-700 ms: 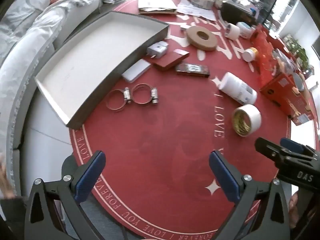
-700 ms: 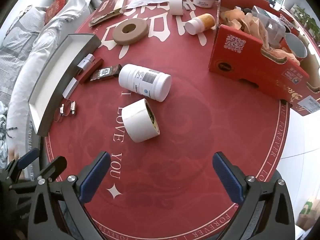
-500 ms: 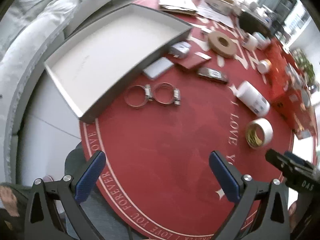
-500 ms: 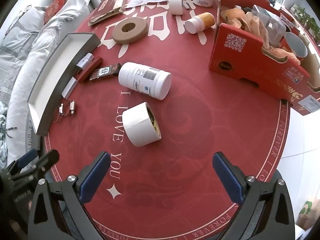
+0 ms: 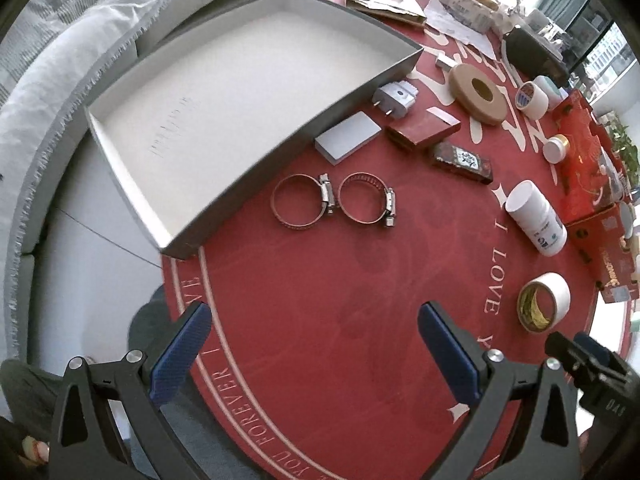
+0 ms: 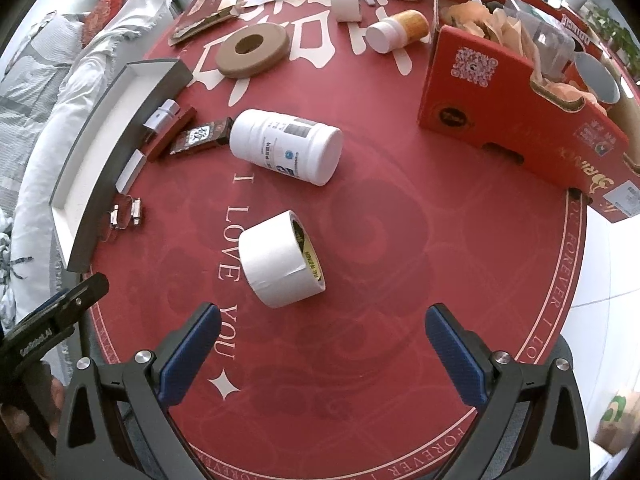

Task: Organize rigid objects
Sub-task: 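Move left gripper toward a metal hose clamp while right gripper approaches the white tape roll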

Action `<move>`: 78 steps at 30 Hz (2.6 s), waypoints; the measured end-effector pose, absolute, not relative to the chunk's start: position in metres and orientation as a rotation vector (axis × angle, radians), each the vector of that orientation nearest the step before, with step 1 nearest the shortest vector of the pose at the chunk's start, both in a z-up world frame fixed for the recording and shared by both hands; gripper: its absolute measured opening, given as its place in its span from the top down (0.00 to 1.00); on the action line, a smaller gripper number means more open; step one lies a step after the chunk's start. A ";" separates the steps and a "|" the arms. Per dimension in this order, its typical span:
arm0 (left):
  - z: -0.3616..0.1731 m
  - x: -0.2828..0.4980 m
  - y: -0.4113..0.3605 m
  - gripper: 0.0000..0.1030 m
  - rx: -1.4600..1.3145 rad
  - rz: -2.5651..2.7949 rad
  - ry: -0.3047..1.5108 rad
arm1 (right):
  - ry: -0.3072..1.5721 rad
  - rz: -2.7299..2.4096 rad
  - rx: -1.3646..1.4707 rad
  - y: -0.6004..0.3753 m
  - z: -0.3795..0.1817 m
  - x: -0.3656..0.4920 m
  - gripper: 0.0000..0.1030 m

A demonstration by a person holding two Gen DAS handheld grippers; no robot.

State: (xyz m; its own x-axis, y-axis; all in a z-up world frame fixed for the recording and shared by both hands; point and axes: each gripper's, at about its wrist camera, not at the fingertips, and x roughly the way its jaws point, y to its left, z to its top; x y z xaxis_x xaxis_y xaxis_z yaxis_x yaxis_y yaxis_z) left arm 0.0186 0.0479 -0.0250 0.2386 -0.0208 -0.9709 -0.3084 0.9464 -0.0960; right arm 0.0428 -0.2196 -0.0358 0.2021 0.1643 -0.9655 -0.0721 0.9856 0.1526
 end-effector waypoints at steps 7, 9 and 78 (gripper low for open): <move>-0.023 0.037 0.019 0.00 -0.234 0.128 1.290 | 1.391 0.143 0.068 -0.226 -0.045 0.044 0.01; -0.020 0.043 0.009 0.00 -0.185 0.123 1.276 | 1.395 0.153 0.080 -0.227 -0.046 0.045 0.01; -0.073 0.086 -0.030 0.00 -0.020 -0.029 1.242 | 1.321 0.180 -0.125 -0.194 -0.063 0.082 0.01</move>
State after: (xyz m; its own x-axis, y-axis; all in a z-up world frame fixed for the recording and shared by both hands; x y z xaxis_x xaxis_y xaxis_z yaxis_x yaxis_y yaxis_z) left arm 0.0860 -0.0297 -0.0734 0.3229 -0.0330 -0.9459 0.0114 0.9995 -0.0310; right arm 0.0816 -0.1939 -0.0626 0.2359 0.0597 -0.9699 -0.2015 0.9794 0.0113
